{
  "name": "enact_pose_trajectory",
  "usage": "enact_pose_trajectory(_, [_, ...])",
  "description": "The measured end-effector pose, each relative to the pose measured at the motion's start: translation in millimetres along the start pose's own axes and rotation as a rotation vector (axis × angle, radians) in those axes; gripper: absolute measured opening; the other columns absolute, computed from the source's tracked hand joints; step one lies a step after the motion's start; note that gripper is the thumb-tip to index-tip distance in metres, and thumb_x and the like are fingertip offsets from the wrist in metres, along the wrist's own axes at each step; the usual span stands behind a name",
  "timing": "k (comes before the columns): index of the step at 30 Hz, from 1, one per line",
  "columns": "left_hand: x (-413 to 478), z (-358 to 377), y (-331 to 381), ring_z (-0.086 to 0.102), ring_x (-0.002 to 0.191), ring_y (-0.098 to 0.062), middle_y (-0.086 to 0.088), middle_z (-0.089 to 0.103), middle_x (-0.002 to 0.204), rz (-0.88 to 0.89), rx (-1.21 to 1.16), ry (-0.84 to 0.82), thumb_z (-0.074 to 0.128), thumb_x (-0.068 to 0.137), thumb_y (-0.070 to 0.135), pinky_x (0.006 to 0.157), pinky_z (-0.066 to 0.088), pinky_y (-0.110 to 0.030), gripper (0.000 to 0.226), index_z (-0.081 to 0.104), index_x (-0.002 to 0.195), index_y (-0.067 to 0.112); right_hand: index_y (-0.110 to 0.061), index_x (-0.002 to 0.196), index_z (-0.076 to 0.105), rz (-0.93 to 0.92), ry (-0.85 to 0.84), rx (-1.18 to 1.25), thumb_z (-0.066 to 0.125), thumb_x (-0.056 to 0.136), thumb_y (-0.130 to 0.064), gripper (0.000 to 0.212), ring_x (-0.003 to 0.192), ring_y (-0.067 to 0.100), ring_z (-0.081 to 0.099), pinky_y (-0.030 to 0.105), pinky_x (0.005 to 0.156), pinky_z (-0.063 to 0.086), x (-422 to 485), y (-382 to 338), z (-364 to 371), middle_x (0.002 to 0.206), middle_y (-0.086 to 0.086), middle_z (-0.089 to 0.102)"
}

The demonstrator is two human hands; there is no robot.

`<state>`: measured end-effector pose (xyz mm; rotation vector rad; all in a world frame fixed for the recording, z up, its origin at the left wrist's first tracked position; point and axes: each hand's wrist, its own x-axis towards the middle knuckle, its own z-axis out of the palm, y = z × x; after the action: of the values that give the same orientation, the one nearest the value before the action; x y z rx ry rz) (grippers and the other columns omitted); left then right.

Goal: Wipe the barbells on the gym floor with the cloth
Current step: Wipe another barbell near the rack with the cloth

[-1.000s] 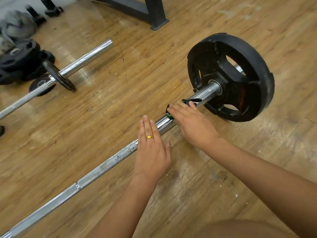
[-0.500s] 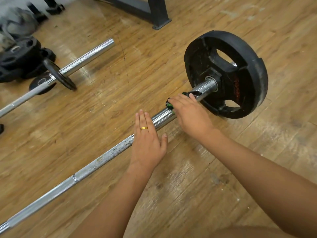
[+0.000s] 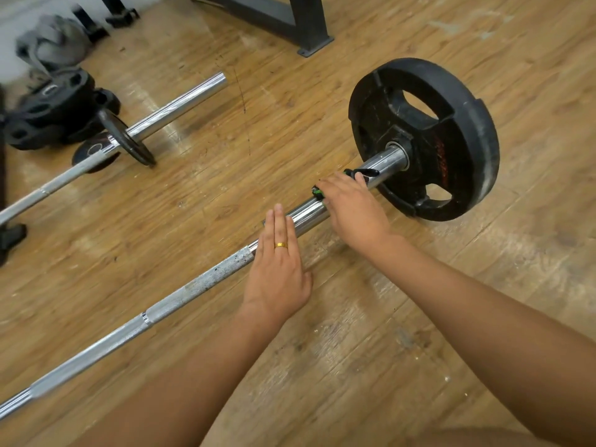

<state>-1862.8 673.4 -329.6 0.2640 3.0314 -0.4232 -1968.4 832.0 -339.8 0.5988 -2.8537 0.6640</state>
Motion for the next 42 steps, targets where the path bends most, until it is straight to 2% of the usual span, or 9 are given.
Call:
enact_pose_trajectory(5, [7.3, -7.8, -26.8, -0.026, 0.147, -0.047, -0.038, -0.037, 0.148, 0.176, 0.1, -0.132, 0.027, 0.092, 0.054, 0.124, 0.003, -0.052, 0.099, -0.015, 0.151, -0.013, -0.017, 0.149, 0.042, 0.02, -0.011, -0.021, 0.048, 0.103, -0.009, 0.047, 0.149, 0.019, 0.028, 0.042, 0.124, 0.008, 1.5, -5.9, -5.6, 0.153, 0.001, 0.046])
enact_pose_trajectory(9, [15.4, -15.4, -41.5, -0.027, 0.148, -0.042, -0.032, -0.037, 0.152, 0.257, 0.095, -0.239, 0.037, 0.092, 0.057, 0.125, 0.003, -0.048, 0.105, -0.019, 0.151, -0.009, -0.016, 0.15, 0.041, 0.021, -0.016, -0.033, 0.05, 0.101, -0.006, 0.051, 0.149, 0.019, 0.027, 0.041, 0.124, 0.005, 3.5, -3.4, -4.5, 0.154, 0.001, 0.045])
enact_pose_trajectory(13, [11.6, -14.4, -32.8, -0.029, 0.146, -0.046, -0.035, -0.038, 0.15, 0.222, 0.074, -0.17, 0.03, 0.097, 0.055, 0.125, -0.006, -0.051, 0.098, -0.025, 0.145, -0.01, -0.016, 0.152, 0.039, 0.004, -0.049, -0.021, 0.049, 0.101, -0.003, 0.054, 0.15, 0.019, 0.024, 0.042, 0.124, 0.004, 8.0, -1.4, -5.4, 0.156, 0.001, 0.041])
enact_pose_trajectory(19, [14.3, 2.4, -37.0, -0.021, 0.15, -0.045, -0.034, -0.025, 0.157, 0.212, -0.064, -0.016, 0.037, 0.095, 0.06, 0.125, 0.003, -0.053, 0.102, -0.011, 0.152, -0.009, -0.014, 0.151, 0.042, -0.128, -0.039, -0.05, 0.055, 0.097, -0.003, 0.057, 0.149, 0.022, 0.03, 0.041, 0.122, 0.007, 7.0, 9.2, 1.1, 0.156, 0.003, 0.042])
enact_pose_trajectory(22, [13.9, 1.1, -38.4, -0.006, 0.152, -0.046, -0.035, -0.006, 0.162, 0.203, -0.145, 0.058, 0.053, 0.087, 0.058, 0.125, 0.005, -0.052, 0.105, 0.013, 0.154, -0.011, -0.008, 0.137, 0.058, -0.329, 0.007, -0.1, 0.074, 0.08, -0.001, 0.059, 0.13, 0.028, 0.055, 0.045, 0.114, 0.029, 19.4, 19.4, -1.5, 0.139, 0.01, 0.06])
enact_pose_trajectory(25, [18.3, 2.5, -43.4, -0.015, 0.152, -0.043, -0.031, -0.014, 0.162, 0.197, -0.153, 0.01, 0.055, 0.089, 0.056, 0.125, 0.001, -0.052, 0.105, 0.007, 0.156, -0.009, -0.003, 0.13, 0.063, -0.321, 0.06, -0.085, 0.073, 0.08, 0.001, 0.051, 0.122, 0.031, 0.061, 0.054, 0.107, 0.039, 25.8, 20.5, 0.1, 0.13, 0.014, 0.065])
enact_pose_trajectory(29, [28.3, 4.7, -47.2, -0.015, 0.152, -0.041, -0.03, -0.013, 0.163, 0.17, -0.167, 0.025, 0.055, 0.091, 0.055, 0.125, -0.002, -0.048, 0.103, 0.007, 0.156, -0.008, 0.002, 0.128, 0.063, -0.284, 0.102, -0.1, 0.071, 0.077, 0.008, 0.052, 0.12, 0.04, 0.061, 0.063, 0.103, 0.04, 28.1, 12.9, 13.7, 0.126, 0.02, 0.066])
enact_pose_trajectory(36, [51.8, 11.4, -67.4, -0.008, 0.154, -0.039, -0.028, -0.004, 0.165, 0.173, -0.193, 0.066, 0.057, 0.089, 0.056, 0.126, 0.005, -0.046, 0.105, 0.008, 0.156, -0.008, -0.004, 0.133, 0.06, -0.246, 0.082, -0.048, 0.06, 0.09, -0.005, 0.044, 0.125, 0.032, 0.057, 0.053, 0.113, 0.032, 48.2, 9.3, 15.1, 0.13, 0.013, 0.064])
enact_pose_trajectory(42, [65.6, 0.6, -74.4, -0.012, 0.154, -0.036, -0.026, -0.007, 0.165, 0.095, -0.262, 0.013, 0.053, 0.094, 0.058, 0.126, -0.004, -0.041, 0.104, 0.0, 0.157, -0.005, -0.009, 0.141, 0.054, -0.318, 0.011, -0.052, 0.063, 0.093, -0.005, 0.05, 0.134, 0.027, 0.05, 0.045, 0.118, 0.025, 65.3, -5.1, 24.8, 0.142, 0.009, 0.057])
